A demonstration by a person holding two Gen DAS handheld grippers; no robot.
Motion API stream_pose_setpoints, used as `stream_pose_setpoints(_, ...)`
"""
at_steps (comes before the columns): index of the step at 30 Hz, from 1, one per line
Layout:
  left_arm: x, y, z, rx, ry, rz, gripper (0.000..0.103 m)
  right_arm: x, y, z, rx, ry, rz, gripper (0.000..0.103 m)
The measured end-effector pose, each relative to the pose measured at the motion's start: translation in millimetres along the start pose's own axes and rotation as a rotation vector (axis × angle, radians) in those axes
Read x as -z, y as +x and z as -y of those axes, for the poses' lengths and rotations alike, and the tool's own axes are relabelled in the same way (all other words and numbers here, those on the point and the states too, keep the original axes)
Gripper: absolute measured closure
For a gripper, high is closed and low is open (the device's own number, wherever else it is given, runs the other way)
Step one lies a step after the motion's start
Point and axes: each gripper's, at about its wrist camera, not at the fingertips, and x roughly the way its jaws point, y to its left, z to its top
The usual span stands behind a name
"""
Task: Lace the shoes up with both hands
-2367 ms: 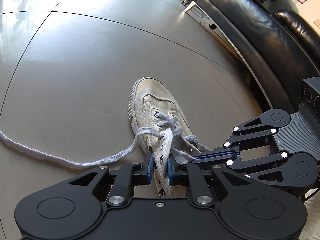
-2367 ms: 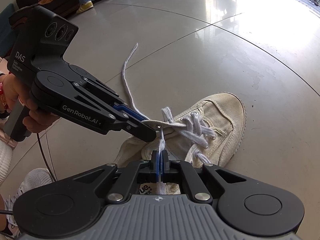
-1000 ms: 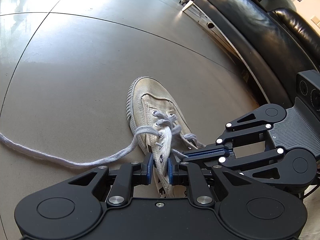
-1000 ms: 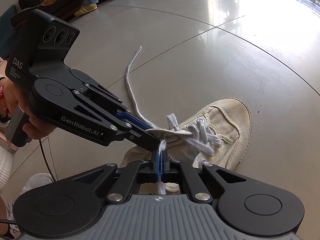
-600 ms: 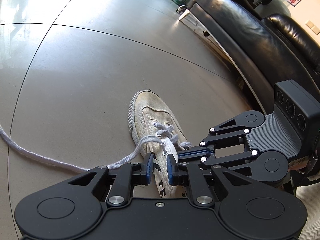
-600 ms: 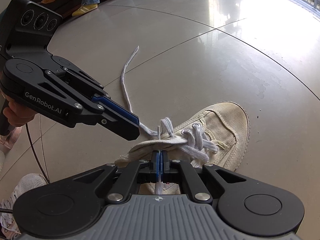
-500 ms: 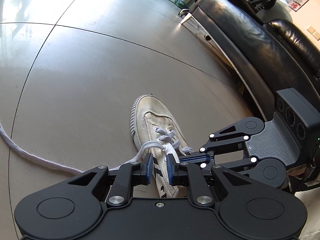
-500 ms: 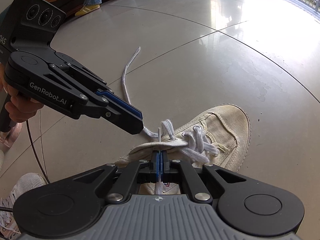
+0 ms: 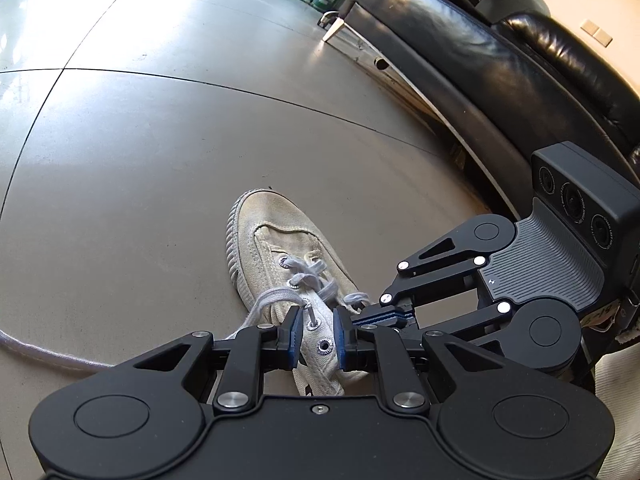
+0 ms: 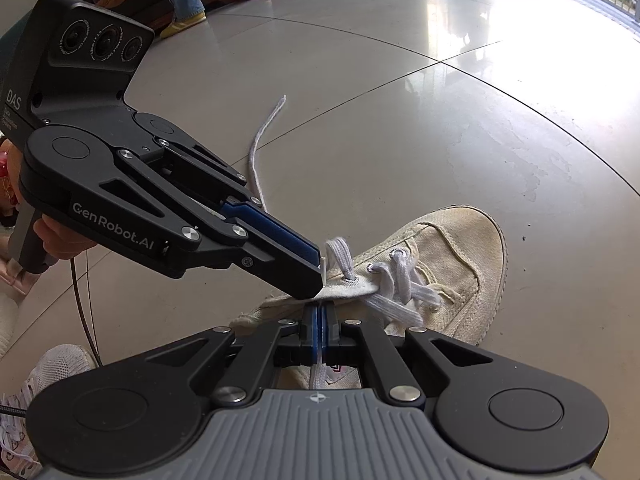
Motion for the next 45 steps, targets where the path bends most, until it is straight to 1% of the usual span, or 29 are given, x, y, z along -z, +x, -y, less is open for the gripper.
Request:
stream_pose_setpoints(9,0.7,5.5,1.7,-0.009,0.040,0.001,0.094,2.5,-3.3,-1.3,-0.006,-0.010,0.003,0.101)
stream_pose_setpoints(11,1.1,6.0,2.8,-0.010,0.052,0.002,0.096,2.4,-3.1,-1.3,-0.007,-0.012,0.003,0.101)
stream_pose_setpoints(12,1.3,6.2,3.3,-0.010,0.058,0.002,0.100,2.8,-3.5,-1.1,-0.008,-0.011,0.003,0.101)
stream_pose_setpoints(14,1.8,6.5,4.3,-0.011,0.071,0.003,0.102,4.7,-3.9,-0.4,-0.009,-0.010,0.002,0.101)
stream_pose_setpoints(18,3.3,6.1,9.9,-0.040,0.125,0.011,0.103,2.2,0.4,0.0,-0.008,-0.011,0.001,0.101)
stream_pose_setpoints(20,5.4,5.8,15.8,-0.064,0.166,0.021,0.103,0.1,3.0,-0.8,-0.005,-0.013,-0.001,0.098)
stream_pose_setpoints(23,10.5,4.5,30.7,-0.121,0.274,0.036,0.103,1.4,2.5,-2.9,0.007,-0.021,-0.006,0.096)
stream_pose_setpoints(25,14.2,3.0,40.0,-0.161,0.345,0.045,0.103,2.2,-4.0,-6.5,0.027,-0.040,-0.006,0.093)
stream_pose_setpoints(29,20.8,-2.5,53.0,-0.250,0.468,0.074,0.103,7.0,-22.0,-14.5,0.064,-0.111,0.004,0.093)
stream_pose_setpoints(30,22.3,-4.1,55.5,-0.272,0.496,0.079,0.103,9.7,-27.7,-21.2,0.070,-0.154,0.006,0.093)
stream_pose_setpoints(32,24.4,-7.9,59.3,-0.327,0.541,0.098,0.103,15.1,-31.3,-32.1,0.061,-0.198,-0.003,0.093)
stream_pose_setpoints(33,24.7,-10.0,60.3,-0.353,0.556,0.109,0.103,20.0,-28.9,-39.9,0.054,-0.221,-0.024,0.093)
stream_pose_setpoints(36,22.6,-19.8,61.8,-0.441,0.556,0.157,0.103,31.4,-15.1,-62.6,0.054,-0.293,-0.085,0.093)
stream_pose_setpoints(39,17.3,-31.0,58.3,-0.514,0.518,0.198,0.103,43.3,-7.9,-69.6,0.060,-0.305,-0.139,0.093)
stream_pose_setpoints(41,13.4,-39.9,54.4,-0.561,0.500,0.224,0.103,46.8,-7.6,-72.2,0.078,-0.315,-0.137,0.093)
stream_pose_setpoints(43,6.7,-52.1,48.1,-0.613,0.482,0.239,0.103,46.0,-9.2,-74.0,0.078,-0.318,-0.149,0.093)
stream_pose_setpoints(45,0.8,-59.7,42.9,-0.681,0.473,0.246,0.103,45.9,-0.7,-71.5,0.093,-0.331,-0.165,0.093)
